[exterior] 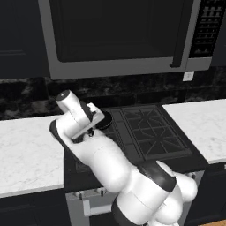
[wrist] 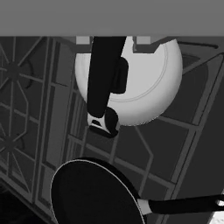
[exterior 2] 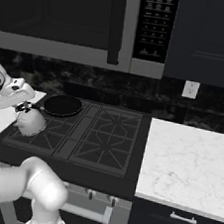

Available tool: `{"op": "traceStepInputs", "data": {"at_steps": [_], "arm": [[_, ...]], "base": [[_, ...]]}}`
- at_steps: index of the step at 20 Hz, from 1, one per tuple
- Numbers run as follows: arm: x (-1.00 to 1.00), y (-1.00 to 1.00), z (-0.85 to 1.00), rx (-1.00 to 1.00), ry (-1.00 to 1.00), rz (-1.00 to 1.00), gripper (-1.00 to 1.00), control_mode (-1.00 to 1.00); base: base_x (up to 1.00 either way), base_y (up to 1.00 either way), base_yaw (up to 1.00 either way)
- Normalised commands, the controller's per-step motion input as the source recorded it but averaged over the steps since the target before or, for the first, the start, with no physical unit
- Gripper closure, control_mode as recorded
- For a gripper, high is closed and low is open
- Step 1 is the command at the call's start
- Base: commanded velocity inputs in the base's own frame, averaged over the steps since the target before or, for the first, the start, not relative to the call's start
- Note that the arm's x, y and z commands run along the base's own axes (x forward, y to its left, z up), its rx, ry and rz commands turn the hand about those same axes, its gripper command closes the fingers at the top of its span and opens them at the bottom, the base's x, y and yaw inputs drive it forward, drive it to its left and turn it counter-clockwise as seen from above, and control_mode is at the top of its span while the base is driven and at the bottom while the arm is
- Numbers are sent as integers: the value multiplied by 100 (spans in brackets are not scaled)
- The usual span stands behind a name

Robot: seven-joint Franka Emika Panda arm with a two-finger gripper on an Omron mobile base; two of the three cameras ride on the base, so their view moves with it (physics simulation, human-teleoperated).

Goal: Pick the kettle from the counter and place it on a stove burner. Then turn the burner on.

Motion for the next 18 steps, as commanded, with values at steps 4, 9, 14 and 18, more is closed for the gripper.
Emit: {"op": "traceStepInputs", "data": {"at_steps": [4,9,14,18], "arm": [[4,-49,0,1,2,-7,100,-100],[4,0,0,0,-3,0,100,-100],[19,0,0,6,-2,0,100,-100],[13,0,0,9,0,0,100,-100]], "base": [[0,0,0],[0,0,0],[0,0,0],[0,0,0]]}}
